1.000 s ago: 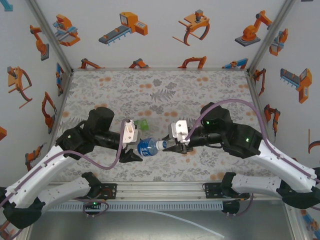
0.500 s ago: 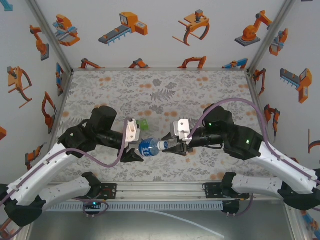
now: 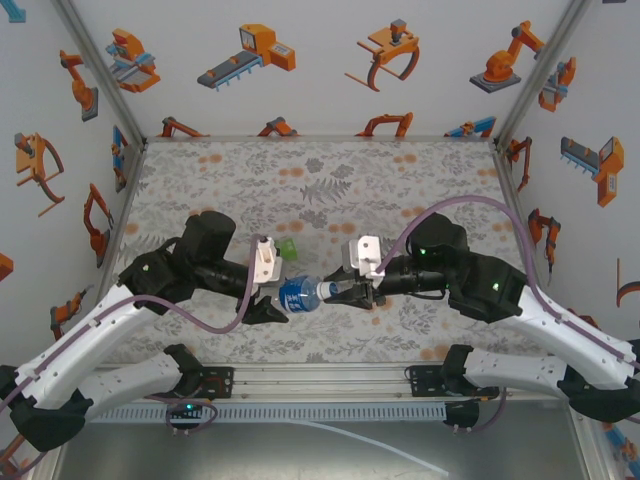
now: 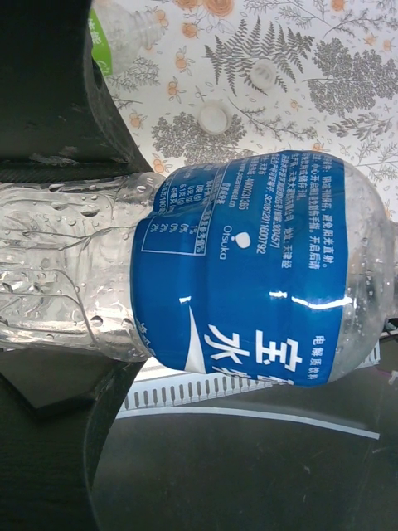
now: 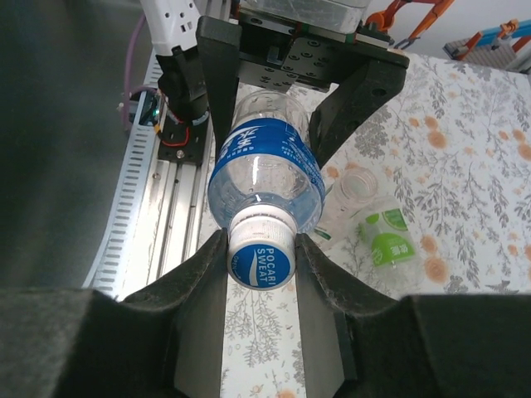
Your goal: Screw on the bottle caps
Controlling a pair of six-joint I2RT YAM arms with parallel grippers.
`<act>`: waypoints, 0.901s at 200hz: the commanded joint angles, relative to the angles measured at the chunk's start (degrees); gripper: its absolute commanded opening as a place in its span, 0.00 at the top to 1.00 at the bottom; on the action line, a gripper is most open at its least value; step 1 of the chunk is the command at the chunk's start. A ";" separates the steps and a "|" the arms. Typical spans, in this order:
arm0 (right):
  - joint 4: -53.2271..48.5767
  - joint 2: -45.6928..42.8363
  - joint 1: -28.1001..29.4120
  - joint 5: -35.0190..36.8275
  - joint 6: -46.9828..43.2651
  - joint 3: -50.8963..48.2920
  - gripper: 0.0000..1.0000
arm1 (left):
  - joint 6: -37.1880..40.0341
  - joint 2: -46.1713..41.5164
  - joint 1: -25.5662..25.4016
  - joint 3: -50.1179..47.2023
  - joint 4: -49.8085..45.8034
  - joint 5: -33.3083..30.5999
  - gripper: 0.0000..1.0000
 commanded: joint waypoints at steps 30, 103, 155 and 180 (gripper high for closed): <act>8.88 -2.81 0.16 20.02 43.47 -5.95 1.00 | 1.57 0.05 -0.35 0.28 6.06 -1.67 1.00; 1.86 -0.66 0.15 29.87 99.69 -10.30 1.00 | 3.11 1.03 -0.40 -2.05 14.95 -8.05 1.00; -0.54 -0.67 0.13 34.94 82.20 -3.96 0.75 | 3.29 1.01 -0.36 -2.09 13.48 -6.62 1.00; 0.97 -0.46 0.18 30.90 62.65 0.42 0.59 | 3.22 0.23 -0.42 -1.93 11.87 -5.03 1.00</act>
